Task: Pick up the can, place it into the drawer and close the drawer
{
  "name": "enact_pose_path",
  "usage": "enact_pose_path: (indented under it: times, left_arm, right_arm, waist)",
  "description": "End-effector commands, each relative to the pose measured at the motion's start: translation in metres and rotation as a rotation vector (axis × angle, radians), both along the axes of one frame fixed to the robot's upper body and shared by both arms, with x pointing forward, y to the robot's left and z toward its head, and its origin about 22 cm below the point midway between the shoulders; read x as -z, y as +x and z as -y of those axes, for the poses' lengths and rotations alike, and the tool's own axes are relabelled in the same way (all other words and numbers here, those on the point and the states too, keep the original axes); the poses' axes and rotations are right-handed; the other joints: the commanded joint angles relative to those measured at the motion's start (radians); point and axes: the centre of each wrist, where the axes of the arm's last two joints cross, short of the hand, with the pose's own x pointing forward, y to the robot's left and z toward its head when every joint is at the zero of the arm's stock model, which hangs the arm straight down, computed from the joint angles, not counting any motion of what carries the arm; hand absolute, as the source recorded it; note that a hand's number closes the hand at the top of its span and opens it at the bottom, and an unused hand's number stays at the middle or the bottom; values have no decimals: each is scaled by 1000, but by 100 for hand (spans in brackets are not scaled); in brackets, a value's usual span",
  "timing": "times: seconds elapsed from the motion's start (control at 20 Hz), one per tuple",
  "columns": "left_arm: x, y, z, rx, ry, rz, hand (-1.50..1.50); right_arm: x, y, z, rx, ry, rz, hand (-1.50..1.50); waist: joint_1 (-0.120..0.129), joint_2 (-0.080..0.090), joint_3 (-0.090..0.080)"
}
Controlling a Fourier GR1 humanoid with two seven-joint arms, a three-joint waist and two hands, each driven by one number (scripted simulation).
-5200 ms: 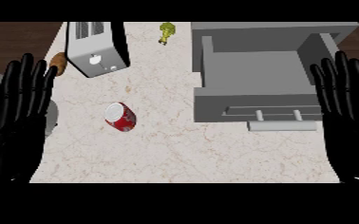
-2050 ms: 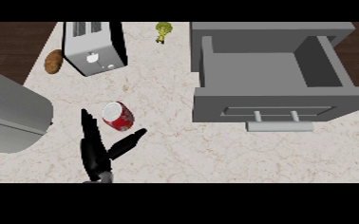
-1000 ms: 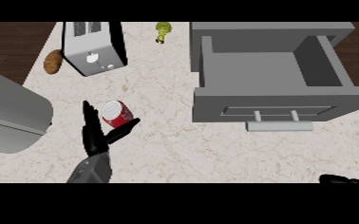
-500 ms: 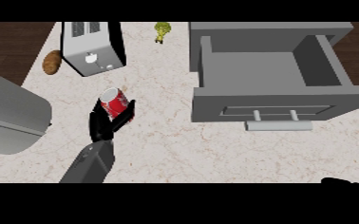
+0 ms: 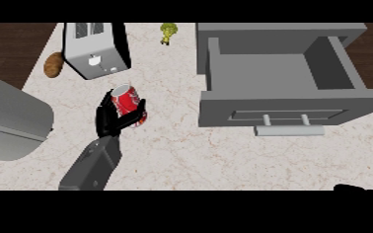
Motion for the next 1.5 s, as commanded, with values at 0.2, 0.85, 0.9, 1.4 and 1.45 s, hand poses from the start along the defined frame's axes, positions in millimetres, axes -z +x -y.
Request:
enact_pose_path:
  times: [0.2,0.85,0.9,1.4,1.45]
  left_arm:
    - [-17,20,11,337,-16,22,150]
    - [-125,81,60,477,70,128,150]
    - [-125,75,89,491,69,134,150]
    - [-242,84,142,556,60,146,150]
    - [-253,88,138,554,72,153,150]
  right_arm:
    - [0,10,-10,2,0,14,-150]
    - [-23,-7,2,47,-26,15,-150]
    - [-5,2,3,35,-22,5,-150]
    - [-18,-2,0,41,-45,1,-150]
    - [-12,-10,-17,42,-25,15,-150]
  waist:
    - [-6,4,0]
    - [13,-9,1]
    - [15,-8,2]
    - [10,-6,1]
    - [11,-6,1]
